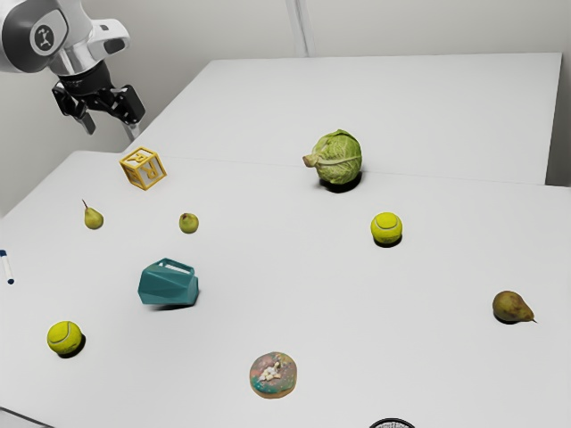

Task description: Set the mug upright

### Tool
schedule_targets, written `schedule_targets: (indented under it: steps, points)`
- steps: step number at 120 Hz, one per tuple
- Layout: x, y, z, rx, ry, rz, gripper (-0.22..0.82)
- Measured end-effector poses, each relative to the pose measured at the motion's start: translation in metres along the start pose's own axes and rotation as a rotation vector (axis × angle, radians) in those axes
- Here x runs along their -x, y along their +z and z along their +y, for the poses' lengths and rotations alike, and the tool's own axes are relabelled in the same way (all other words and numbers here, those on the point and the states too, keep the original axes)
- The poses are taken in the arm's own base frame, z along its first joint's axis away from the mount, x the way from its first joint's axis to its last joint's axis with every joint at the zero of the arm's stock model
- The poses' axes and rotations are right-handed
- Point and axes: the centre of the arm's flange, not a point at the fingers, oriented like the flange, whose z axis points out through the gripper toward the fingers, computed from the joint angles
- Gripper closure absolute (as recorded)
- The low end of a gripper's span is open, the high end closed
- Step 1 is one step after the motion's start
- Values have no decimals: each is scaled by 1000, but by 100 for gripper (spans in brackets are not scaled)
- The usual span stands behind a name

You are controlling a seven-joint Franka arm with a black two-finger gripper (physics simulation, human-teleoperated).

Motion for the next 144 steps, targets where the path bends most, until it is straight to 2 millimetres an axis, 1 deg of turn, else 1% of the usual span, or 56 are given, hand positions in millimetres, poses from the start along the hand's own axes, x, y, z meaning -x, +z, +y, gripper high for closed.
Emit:
schedule_targets:
  steps: [30, 47, 56, 80, 94, 106, 123, 128, 132, 144]
  points:
    - [2, 1, -1, 3, 12, -1, 0]
    - [2, 10, -2, 3, 16, -22, 0]
    - [4, 25, -3, 33, 8, -53, 0]
    - [14, 80, -49, 215, -141, -177, 0]
    - [29, 128, -75, 321, -219, -284, 0]
    - [35, 166, -101, 390, -270, -348, 0]
    - [43, 207, -133, 467, -316, -400, 0]
    - [44, 217, -138, 490, -321, -412, 0]
    - [45, 224, -138, 508, -318, -423, 0]
    - [43, 251, -124, 561, -286, -468, 0]
